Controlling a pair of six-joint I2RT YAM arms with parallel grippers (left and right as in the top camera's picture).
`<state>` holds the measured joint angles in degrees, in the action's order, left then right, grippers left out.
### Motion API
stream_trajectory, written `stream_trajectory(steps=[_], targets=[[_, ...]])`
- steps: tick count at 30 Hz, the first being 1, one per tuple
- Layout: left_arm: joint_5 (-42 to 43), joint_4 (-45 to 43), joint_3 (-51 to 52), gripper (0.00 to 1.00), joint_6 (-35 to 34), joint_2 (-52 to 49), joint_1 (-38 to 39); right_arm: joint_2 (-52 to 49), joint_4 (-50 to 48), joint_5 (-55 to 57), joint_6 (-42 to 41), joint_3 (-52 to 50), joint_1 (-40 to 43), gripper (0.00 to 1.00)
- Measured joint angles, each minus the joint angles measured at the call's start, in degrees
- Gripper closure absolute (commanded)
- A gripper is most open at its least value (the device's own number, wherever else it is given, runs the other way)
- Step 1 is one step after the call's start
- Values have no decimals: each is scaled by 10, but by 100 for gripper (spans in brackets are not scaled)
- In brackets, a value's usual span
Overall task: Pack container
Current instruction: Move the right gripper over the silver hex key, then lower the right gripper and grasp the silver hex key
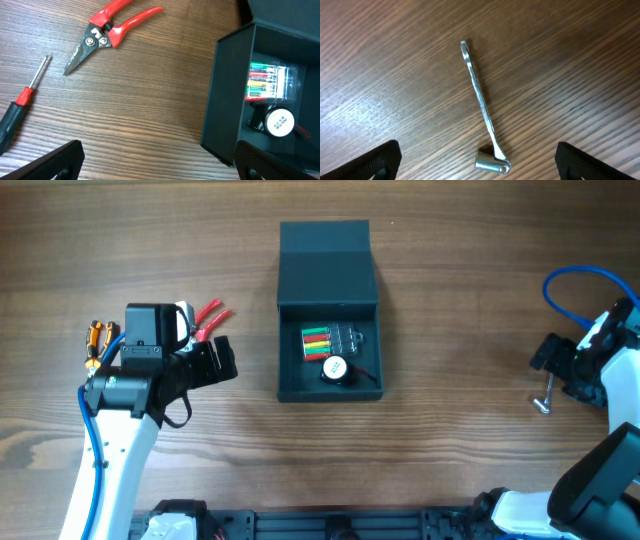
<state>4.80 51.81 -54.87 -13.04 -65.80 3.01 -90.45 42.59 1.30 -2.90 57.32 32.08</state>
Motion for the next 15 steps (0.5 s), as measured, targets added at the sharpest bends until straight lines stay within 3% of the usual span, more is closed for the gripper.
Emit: stream_trajectory(steps=[7,15], targets=[[0,0,0,0,0,0,0,-1,-14,7,2,-9,0,4],[0,0,0,0,0,0,0,-69,-28,9,2,-10,0,4]])
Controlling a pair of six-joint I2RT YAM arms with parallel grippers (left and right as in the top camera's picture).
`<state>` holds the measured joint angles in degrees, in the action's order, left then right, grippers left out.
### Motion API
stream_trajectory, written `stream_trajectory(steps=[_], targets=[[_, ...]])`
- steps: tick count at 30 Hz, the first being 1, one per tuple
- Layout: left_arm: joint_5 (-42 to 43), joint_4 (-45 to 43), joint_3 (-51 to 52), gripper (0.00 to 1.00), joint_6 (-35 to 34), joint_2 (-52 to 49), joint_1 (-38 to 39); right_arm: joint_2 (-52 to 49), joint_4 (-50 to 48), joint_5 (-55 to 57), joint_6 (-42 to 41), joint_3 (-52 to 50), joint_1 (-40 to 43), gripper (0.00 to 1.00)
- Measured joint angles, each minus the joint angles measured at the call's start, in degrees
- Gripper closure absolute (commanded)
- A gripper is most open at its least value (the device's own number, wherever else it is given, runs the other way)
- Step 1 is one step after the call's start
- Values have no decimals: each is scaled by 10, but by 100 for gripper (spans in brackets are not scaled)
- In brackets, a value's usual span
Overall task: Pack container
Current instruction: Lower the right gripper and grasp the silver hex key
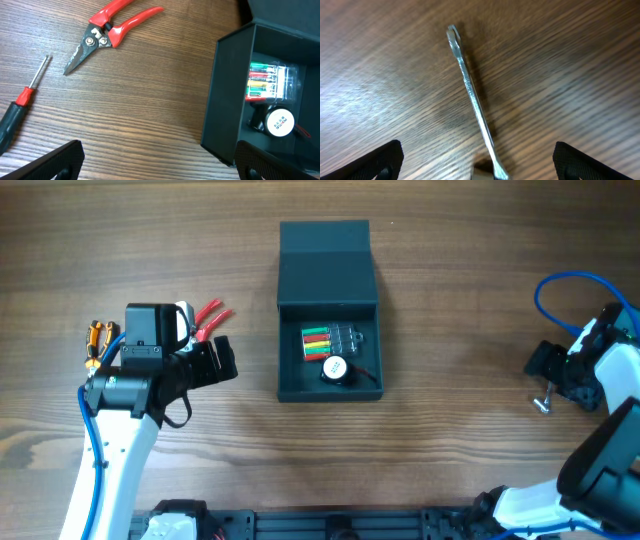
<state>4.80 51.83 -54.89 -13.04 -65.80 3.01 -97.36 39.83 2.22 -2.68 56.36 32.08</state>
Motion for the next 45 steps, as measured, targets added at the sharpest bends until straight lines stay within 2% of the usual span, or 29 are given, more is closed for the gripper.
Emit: stream_trajectory(steps=[16,18,28,30,33,36,42,43,45], targets=[[0,0,0,0,0,0,0,-47,-35,-2,0,0,0,6],[0,0,0,0,0,0,0,-49,-35,-3,0,0,0,9],[0,0,0,0,0,0,0,-65,-40,-9,11,18,1,43],[0,0,0,0,0,0,0,-66,-42,-9,10,19,1,59],[0,0,0,0,0,0,0,-66,-44,-8,10,19,1,73],[0,0,0,0,0,0,0,-66,-45,-7,12,19,1,81],[0,0,0,0,0,0,0,-66,-46,-5,13,19,1,87],[0,0,0,0,0,0,0,-66,-46,-5,13,19,1,92],[0,0,0,0,0,0,0,-66,-46,-3,13,19,1,96]])
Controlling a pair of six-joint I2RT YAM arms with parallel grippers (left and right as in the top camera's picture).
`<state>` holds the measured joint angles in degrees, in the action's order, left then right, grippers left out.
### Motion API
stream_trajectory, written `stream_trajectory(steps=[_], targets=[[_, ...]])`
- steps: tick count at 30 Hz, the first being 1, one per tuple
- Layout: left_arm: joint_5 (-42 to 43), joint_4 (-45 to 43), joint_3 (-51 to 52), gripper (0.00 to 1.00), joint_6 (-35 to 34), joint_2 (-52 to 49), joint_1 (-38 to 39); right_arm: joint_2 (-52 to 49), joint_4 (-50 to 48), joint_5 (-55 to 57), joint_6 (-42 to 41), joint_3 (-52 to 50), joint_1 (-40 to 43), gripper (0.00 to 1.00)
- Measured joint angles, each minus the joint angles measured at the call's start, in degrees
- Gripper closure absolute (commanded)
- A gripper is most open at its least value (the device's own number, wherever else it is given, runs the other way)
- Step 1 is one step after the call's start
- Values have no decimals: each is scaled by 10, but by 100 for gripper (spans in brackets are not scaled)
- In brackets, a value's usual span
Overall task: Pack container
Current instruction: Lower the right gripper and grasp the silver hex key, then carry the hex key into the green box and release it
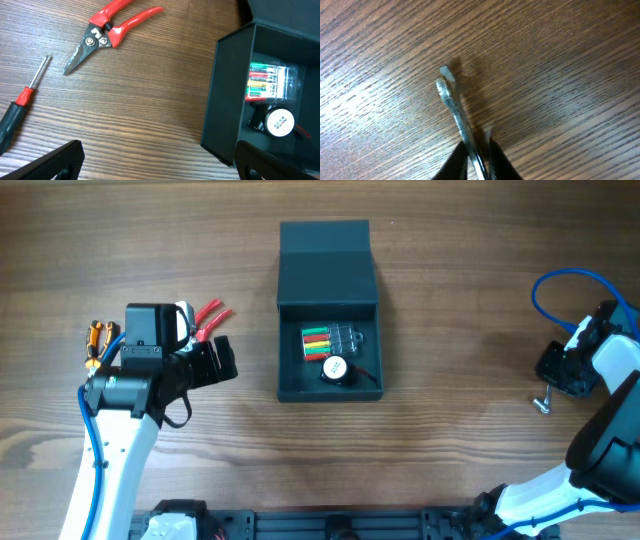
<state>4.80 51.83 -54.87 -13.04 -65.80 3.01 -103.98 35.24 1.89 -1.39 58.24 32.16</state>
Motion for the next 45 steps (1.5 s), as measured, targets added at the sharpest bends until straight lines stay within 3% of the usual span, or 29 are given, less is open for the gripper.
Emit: stream_trajectory(steps=[18,24,34,41,45], targets=[[0,0,0,0,0,0,0,-1,4,-7,-2,3,0,96],[0,0,0,0,0,0,0,-8,47,-25,-2,22,-16,96],[0,0,0,0,0,0,0,52,159,-83,36,171,-170,96],[0,0,0,0,0,0,0,135,210,-97,144,307,-381,96],[0,0,0,0,0,0,0,139,210,-103,219,319,-497,96]])
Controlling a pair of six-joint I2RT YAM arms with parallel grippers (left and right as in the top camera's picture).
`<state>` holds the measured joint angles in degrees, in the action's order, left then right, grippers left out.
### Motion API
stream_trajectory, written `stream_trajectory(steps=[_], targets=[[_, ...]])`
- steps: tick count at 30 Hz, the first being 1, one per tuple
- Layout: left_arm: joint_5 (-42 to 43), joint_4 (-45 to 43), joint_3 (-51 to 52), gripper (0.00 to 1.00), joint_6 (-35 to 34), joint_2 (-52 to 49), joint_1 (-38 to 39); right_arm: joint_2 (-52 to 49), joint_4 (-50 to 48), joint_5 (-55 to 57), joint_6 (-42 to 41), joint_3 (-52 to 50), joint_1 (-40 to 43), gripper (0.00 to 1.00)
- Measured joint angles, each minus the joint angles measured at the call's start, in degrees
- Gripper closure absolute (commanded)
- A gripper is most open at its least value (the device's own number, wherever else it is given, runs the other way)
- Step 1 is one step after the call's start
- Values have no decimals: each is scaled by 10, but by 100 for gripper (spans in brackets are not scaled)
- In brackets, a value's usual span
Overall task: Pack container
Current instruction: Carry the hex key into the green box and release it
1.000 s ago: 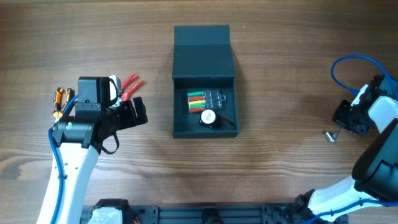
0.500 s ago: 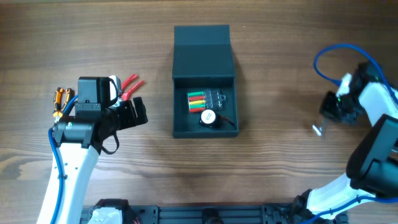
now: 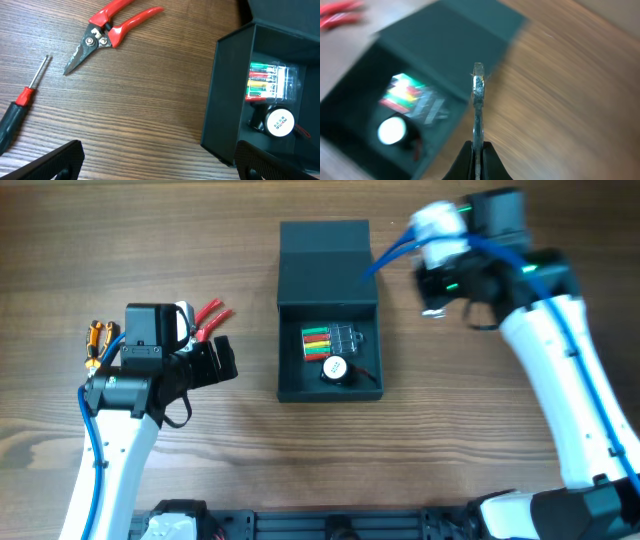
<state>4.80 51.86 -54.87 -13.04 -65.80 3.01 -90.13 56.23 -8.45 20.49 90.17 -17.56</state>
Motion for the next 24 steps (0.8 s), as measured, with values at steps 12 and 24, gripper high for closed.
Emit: stream_trajectory(steps=[12,24], targets=[[0,0,0,0,0,0,0,-118,2,-5,180,0,-163,96],[0,2,0,0,0,0,0,-252,-1,-26,230,0,-165,95]])
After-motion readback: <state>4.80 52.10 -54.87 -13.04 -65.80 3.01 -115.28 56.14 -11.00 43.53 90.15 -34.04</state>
